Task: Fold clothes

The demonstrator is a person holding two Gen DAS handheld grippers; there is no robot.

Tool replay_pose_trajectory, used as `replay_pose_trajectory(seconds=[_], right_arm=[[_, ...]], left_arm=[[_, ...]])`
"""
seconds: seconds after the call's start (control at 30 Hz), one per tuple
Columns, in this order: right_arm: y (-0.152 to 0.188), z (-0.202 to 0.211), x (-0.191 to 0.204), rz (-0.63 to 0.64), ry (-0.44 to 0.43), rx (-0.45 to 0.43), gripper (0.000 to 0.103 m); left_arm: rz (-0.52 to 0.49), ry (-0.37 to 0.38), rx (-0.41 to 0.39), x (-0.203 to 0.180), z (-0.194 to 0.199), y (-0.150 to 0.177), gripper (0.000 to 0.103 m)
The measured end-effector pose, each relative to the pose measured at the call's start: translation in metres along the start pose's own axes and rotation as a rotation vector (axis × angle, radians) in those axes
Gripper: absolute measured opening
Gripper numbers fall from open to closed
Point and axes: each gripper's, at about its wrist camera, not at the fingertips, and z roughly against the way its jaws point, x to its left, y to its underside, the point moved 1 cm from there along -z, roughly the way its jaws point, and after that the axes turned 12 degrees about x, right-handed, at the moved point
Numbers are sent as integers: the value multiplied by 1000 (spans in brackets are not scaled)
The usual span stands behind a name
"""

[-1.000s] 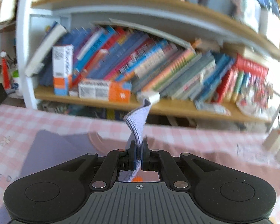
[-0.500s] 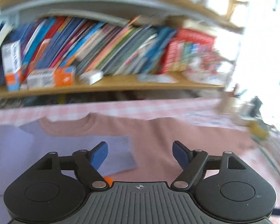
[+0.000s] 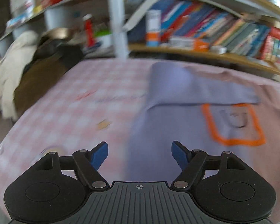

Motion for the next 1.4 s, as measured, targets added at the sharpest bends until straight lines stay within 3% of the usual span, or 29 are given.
replay_pose_trajectory(seconds=[0.07, 0.13, 0.2, 0.37, 0.43, 0.47, 0.5, 0.73, 1.0, 1.4], right_arm=[[1, 1, 2, -27, 22, 8, 57], [3, 2, 3, -63, 38, 19, 55], [6, 1, 4, -94, 48, 38, 49], [12, 3, 12, -149, 73, 59, 37], [14, 2, 14, -170, 69, 70, 26], [13, 1, 16, -179, 63, 75, 23], [13, 0, 18, -181, 60, 78, 18], [7, -4, 34, -179, 65, 75, 12], [-5, -15, 67, -73, 30, 75, 12], [-9, -18, 83, -74, 48, 77, 12]], left_arm=[[13, 12, 20, 8, -8, -2, 75], [16, 34, 44, 13, -17, -6, 67], [15, 63, 78, 14, -27, -9, 51], [20, 132, 98, 24, -32, -9, 46], [17, 161, 101, 25, -33, -11, 30], [14, 191, 107, 25, -34, -13, 13], [11, 210, 109, 25, -34, -14, 5], [11, 199, 67, 42, -32, -24, 4], [46, 149, 75, 73, -40, -31, 4], [36, 177, 64, 88, -49, -32, 4]])
